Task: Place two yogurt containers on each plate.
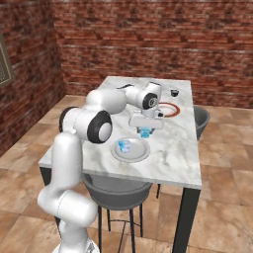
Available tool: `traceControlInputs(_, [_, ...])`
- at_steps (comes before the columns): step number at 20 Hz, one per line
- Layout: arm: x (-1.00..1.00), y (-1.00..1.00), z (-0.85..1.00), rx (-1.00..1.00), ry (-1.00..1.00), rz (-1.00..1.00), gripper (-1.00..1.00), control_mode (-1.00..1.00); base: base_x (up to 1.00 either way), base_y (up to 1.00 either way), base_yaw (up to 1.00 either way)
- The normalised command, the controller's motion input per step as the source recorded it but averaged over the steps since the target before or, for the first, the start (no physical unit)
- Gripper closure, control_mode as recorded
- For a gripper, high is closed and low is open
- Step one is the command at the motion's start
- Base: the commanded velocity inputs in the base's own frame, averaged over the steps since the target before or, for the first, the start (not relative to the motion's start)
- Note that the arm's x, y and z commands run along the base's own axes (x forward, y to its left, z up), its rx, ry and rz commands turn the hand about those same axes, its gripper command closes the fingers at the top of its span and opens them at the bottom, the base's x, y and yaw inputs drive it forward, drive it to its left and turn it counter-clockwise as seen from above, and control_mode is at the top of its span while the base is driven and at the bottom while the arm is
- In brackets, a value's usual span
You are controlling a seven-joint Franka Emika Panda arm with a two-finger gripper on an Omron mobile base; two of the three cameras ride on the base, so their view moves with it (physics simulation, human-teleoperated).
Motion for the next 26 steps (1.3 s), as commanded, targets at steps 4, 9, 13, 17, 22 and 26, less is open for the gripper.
traceControlInputs(4, [-0.38, 0.15, -0.01, -0.05, 0.00, 0.00, 1.00, -1.00, 0.00, 0.00, 0.00])
traceControlInputs(9, [-0.23, 0.01, 0.00, -0.01, 0.00, 0.00, 1.00, -1.00, 0.00, 0.00, 0.00])
traceControlInputs(13, [-0.16, 0.00, -0.07, 0.00, 0.00, 0.00, 1.00, -1.00, 0.00, 0.00, 0.00])
traceControlInputs(17, [-0.16, 0.02, -0.11, -0.01, 0.00, 0.00, 1.00, -1.00, 0.00, 0.00, 0.00])
traceControlInputs(22, [-0.13, 0.05, -0.09, -0.03, 0.00, 0.00, 1.00, -1.00, 0.00, 0.00, 0.00])
traceControlInputs(26, [-0.14, 0.05, -0.09, 0.00, 0.00, 0.00, 1.00, -1.00, 0.00, 0.00, 0.00])
